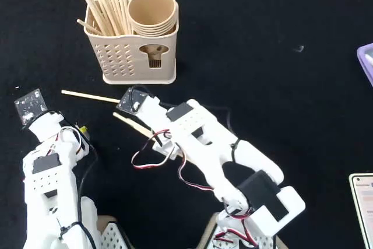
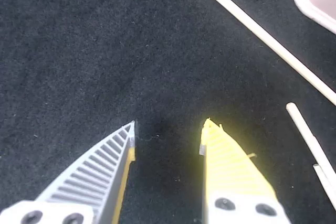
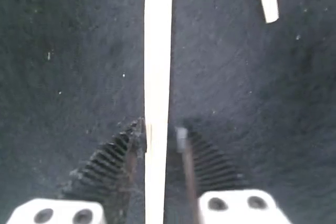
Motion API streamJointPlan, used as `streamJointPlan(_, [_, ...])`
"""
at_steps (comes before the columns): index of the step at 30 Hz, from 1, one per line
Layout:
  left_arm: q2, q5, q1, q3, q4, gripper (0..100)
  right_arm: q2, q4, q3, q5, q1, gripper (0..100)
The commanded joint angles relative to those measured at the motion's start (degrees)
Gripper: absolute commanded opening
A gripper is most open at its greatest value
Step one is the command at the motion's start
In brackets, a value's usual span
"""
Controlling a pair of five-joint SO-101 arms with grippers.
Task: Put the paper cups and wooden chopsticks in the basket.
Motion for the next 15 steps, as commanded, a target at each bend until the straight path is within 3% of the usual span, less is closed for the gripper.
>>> streamJointPlan(1, [-0.9, 0.2, 0.5, -0.5, -1.1, 21, -3.0, -0.8, 0.0, -0.6, 0.5, 18.2])
streamJointPlan(15, [-0.9, 0.1, 0.5, -0.5, -1.1, 21, 5.5, -6.6, -1.9, -2.4, 0.6, 16.9])
